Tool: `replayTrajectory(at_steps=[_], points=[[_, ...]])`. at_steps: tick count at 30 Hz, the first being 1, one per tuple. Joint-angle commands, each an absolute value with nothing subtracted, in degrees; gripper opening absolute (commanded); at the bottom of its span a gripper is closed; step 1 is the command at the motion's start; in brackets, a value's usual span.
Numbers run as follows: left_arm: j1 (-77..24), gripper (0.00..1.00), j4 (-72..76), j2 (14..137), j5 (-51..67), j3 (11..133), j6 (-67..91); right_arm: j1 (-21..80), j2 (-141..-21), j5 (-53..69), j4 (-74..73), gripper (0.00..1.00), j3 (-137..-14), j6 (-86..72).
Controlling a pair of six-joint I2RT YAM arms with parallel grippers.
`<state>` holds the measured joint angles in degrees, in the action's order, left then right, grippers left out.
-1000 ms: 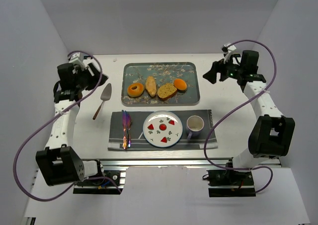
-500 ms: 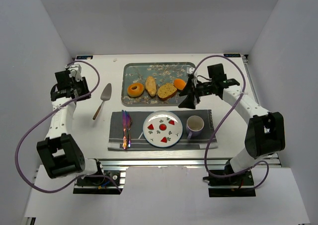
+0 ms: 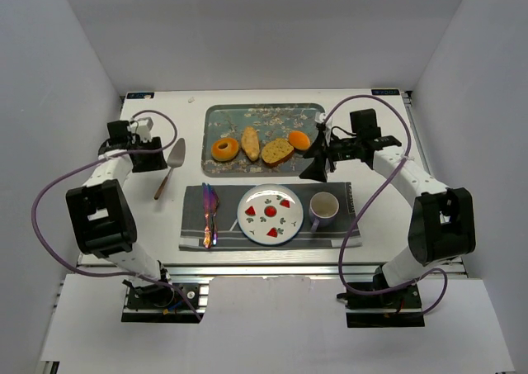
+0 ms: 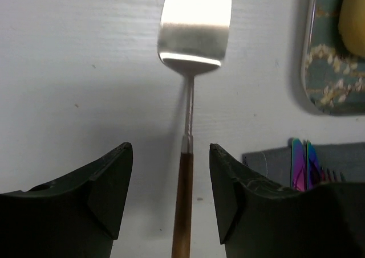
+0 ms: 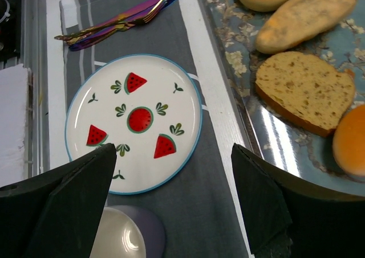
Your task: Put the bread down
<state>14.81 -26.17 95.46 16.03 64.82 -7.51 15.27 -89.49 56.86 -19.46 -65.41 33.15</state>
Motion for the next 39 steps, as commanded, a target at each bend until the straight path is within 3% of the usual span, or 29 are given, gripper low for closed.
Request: replayTrajectory(at_steps=[1,14,26,29,39], points=[[14.24,0.66,-21.89,90.62,19.16,58.11,-7.91,13.45,-87.89,57.48,-16.61,0.87,-64.86,31.29],[14.24,0.65,-7.14,81.30,16.26,39.92,-1.24,12.57,-89.21,60.99,-18.98,0.89,-66.62,31.38],[14.24,0.59,-0.44,82.88,15.64,37.00,4.39,12.48,-87.10,59.33,-20.04,0.89,-65.74,31.90],[14.24,0.53,-0.35,83.58,16.34,37.79,4.31,12.48,-86.49,59.06,-20.21,0.89,-65.30,32.08],[14.33,0.15,-0.44,81.92,17.40,36.56,5.45,12.22,-85.87,58.80,-20.65,0.89,-65.39,32.43]])
